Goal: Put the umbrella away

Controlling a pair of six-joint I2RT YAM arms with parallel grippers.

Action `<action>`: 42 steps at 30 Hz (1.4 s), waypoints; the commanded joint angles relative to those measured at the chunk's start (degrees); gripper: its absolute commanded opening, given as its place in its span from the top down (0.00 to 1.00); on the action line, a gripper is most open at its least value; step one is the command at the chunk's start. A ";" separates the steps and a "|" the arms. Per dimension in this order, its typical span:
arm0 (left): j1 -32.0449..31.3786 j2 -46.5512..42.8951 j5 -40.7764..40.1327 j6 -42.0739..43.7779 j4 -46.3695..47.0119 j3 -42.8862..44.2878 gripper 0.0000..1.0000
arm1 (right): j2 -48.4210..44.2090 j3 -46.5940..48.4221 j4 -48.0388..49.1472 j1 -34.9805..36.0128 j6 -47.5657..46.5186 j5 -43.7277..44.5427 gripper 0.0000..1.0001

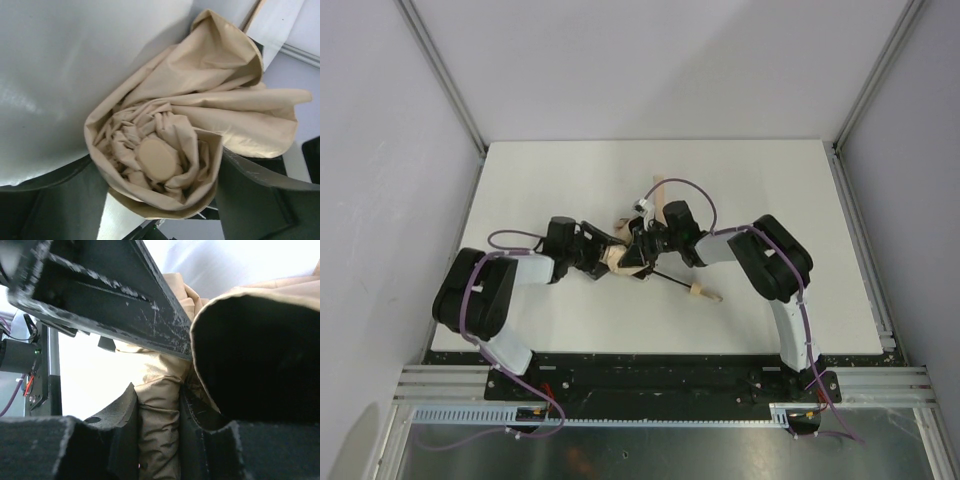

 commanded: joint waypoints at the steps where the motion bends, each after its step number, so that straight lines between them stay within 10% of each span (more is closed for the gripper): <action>1: 0.26 4.31 -5.16 2.01 -1.67 -0.13 0.27 | 6.23 -4.38 -18.33 0.71 0.08 0.54 1.00; 12: -0.76 5.66 -7.03 6.63 -1.77 -4.27 0.95 | -2.46 1.61 -25.73 2.16 -0.49 6.66 0.90; 16: -0.70 6.06 -6.02 7.23 -2.18 -4.11 1.00 | -9.26 5.21 -29.38 3.07 -3.76 11.49 0.67; 19: -0.70 5.54 -5.68 7.29 -3.63 -3.60 1.00 | -13.79 7.96 -33.38 4.31 -9.01 19.69 0.20; 22: -0.75 5.59 -5.73 7.29 -13.01 -0.24 1.00 | -16.86 8.52 -34.53 6.69 -15.23 30.66 0.03; 30: -0.78 5.00 -4.17 6.08 -19.26 1.33 1.00 | -15.74 8.64 -35.08 16.70 -30.30 55.07 0.05; 42: -0.79 5.50 -2.29 5.36 -20.06 2.04 1.00 | -5.85 8.84 -32.61 20.72 -29.65 66.04 0.25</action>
